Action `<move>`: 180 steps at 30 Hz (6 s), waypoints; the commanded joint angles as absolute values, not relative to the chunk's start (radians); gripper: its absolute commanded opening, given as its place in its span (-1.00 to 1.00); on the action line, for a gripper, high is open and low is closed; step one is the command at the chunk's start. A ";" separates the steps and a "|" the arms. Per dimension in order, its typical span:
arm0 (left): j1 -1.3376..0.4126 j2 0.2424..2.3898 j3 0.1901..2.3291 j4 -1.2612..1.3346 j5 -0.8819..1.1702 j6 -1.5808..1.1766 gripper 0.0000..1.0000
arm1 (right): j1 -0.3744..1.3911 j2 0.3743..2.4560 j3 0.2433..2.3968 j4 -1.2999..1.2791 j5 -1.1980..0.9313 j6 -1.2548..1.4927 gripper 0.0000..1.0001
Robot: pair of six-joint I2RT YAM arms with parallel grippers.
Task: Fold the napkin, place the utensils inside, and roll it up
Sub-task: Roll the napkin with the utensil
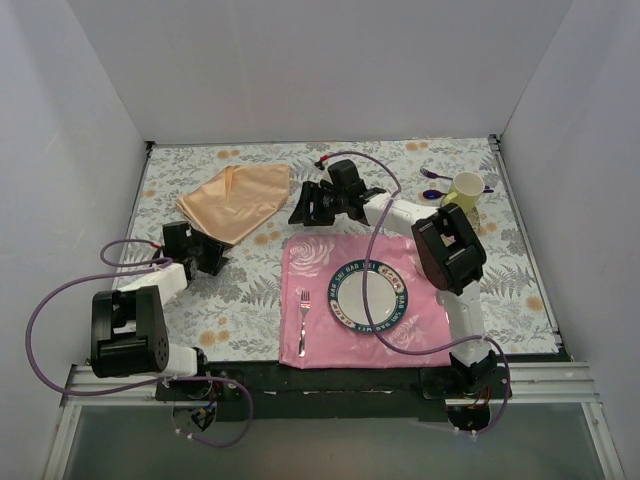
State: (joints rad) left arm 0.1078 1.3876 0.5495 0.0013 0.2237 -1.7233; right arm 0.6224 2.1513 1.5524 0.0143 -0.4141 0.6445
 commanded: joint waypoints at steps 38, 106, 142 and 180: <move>0.161 1.509 0.494 0.225 0.224 -1.671 -0.83 | 0.583 1.988 1.402 0.133 -0.499 0.618 0.33; 0.316 1.451 0.610 0.086 0.169 -1.482 0.07 | 1.046 2.240 1.893 -0.173 0.014 -0.408 0.55; 0.314 1.582 0.652 0.169 0.193 -1.318 -0.57 | 1.091 2.345 2.006 -0.149 -0.006 -0.442 0.59; 0.313 1.660 0.857 -0.123 0.245 -1.269 -1.00 | 1.170 2.562 2.118 0.092 0.141 -0.566 0.65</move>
